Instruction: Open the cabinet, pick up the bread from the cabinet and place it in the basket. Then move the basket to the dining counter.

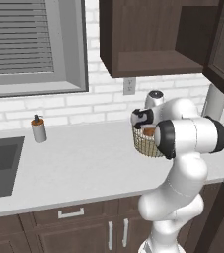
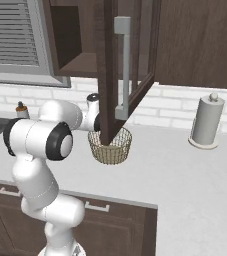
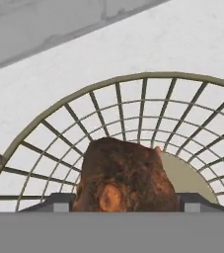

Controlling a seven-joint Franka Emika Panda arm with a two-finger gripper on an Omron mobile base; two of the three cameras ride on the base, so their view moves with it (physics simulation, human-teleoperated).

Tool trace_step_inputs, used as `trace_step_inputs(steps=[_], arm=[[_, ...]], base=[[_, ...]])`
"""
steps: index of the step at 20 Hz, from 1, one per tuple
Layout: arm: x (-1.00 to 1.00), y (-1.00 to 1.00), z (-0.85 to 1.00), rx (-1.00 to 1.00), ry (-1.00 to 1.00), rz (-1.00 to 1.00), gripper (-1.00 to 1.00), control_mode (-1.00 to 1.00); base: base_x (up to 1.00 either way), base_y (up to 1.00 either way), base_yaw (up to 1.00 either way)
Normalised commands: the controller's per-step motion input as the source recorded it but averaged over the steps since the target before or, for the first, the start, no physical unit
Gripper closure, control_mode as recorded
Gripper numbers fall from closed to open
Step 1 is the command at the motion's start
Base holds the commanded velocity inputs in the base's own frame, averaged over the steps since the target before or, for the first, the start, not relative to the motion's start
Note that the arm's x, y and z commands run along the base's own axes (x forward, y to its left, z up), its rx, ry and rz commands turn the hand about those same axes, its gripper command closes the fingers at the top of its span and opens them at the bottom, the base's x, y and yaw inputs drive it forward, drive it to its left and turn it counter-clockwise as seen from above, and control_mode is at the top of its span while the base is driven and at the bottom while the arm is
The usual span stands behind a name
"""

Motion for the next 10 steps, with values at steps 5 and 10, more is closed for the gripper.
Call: trace_step_inputs(steps=[5,10], arm=[[-0.28,-0.15,0.0,0.0,0.08,0.0,-1.0,-1.0],[-0.44,-0.17,0.0,0.0,0.05,0.0,-1.0,-1.0]], base=[[0.0,0.0,0.0],[0.0,0.0,0.0]])
